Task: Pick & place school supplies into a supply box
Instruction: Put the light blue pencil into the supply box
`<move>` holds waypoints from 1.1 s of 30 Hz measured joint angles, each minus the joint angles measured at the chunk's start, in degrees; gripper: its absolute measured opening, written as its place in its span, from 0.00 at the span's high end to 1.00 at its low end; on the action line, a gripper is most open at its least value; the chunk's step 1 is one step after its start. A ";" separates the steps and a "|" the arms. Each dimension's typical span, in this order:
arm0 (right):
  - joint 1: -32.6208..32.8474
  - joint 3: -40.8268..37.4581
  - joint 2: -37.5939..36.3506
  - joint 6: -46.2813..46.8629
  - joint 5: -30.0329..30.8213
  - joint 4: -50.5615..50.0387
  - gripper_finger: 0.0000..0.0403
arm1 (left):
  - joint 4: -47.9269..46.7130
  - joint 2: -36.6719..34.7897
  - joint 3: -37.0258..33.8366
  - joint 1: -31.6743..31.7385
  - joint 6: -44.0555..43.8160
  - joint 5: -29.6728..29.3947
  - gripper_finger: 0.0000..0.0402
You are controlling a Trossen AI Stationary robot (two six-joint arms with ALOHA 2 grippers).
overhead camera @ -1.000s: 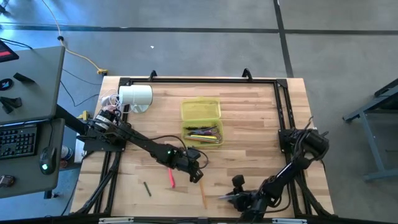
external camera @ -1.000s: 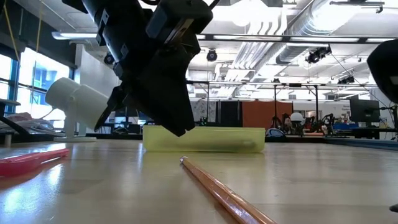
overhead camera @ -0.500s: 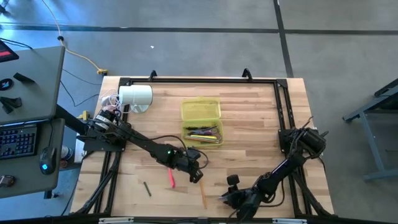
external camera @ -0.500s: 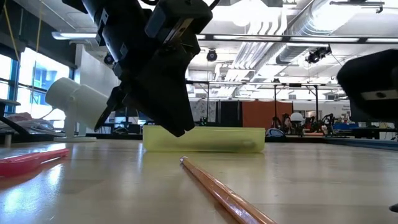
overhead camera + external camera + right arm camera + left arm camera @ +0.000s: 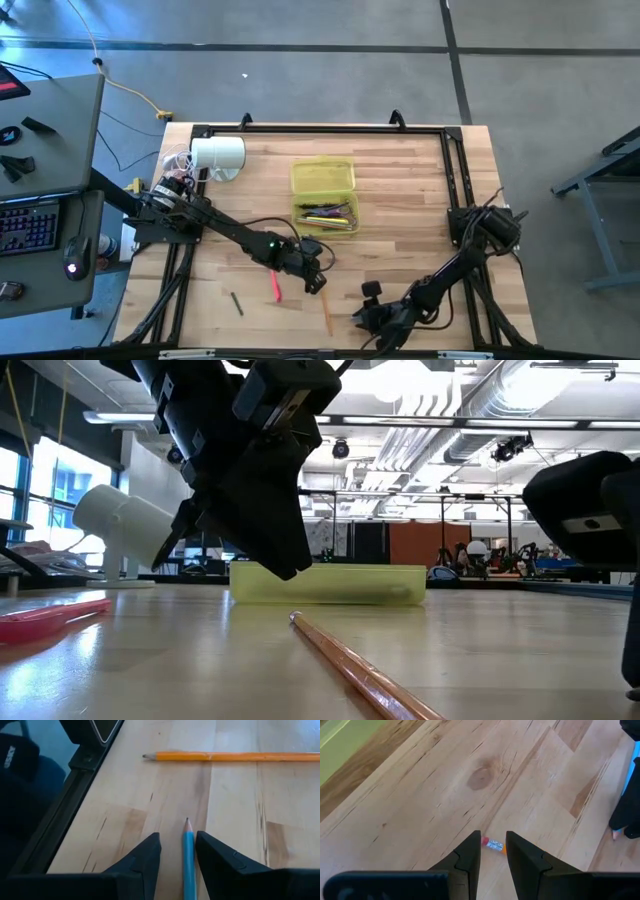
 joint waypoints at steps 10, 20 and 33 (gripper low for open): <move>4.27 0.01 1.34 4.13 8.47 0.47 0.71 | -0.33 0.00 0.00 -0.02 0.02 0.00 0.68; 9.05 0.35 6.84 13.90 22.35 3.77 0.71 | 0.01 0.02 0.00 -0.02 0.00 -0.40 0.68; 10.80 0.34 12.08 16.39 31.40 13.69 0.71 | 0.17 0.02 0.00 -0.02 0.00 -0.53 0.68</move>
